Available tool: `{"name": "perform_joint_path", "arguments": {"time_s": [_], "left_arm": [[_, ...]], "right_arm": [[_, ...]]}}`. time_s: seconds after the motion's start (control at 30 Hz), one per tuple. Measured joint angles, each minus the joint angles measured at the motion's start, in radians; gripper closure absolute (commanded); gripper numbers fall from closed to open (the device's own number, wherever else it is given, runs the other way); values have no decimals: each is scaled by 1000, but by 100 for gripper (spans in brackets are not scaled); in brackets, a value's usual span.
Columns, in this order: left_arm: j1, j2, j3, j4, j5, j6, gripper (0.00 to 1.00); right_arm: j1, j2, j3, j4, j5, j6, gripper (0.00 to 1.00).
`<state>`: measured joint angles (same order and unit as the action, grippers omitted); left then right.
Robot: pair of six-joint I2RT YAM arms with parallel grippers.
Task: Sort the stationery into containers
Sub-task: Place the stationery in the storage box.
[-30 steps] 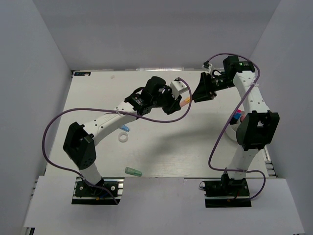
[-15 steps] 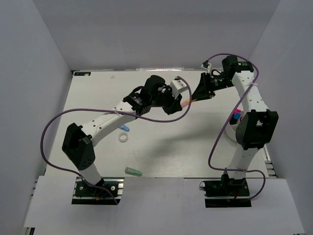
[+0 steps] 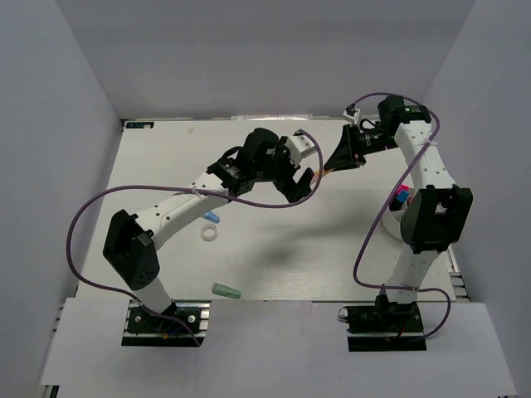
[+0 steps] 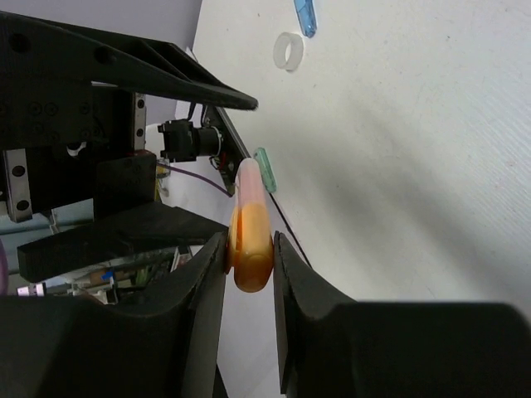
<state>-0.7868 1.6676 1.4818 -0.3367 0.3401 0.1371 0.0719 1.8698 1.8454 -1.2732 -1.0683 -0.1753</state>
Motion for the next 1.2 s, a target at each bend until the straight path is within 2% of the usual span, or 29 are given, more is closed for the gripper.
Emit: {"name": "perform_joint_path", "arguments": {"time_s": [0.17, 0.5, 0.7, 0.9, 1.2], "left_arm": [[10, -33, -18, -8, -61, 2, 2], [68, -92, -88, -35, -95, -27, 2], [112, -55, -60, -77, -47, -52, 2], [122, 28, 23, -126, 26, -52, 2], [124, 89, 77, -159, 98, -67, 2]], "right_arm": [[-39, -3, -2, 11, 82, -9, 100], [-131, -66, 292, 20, 687, -139, 100], [-192, -130, 286, -16, 921, -226, 100], [-297, -127, 285, -20, 1020, -271, 100], [-378, -129, 167, -16, 1024, -340, 100]]}}
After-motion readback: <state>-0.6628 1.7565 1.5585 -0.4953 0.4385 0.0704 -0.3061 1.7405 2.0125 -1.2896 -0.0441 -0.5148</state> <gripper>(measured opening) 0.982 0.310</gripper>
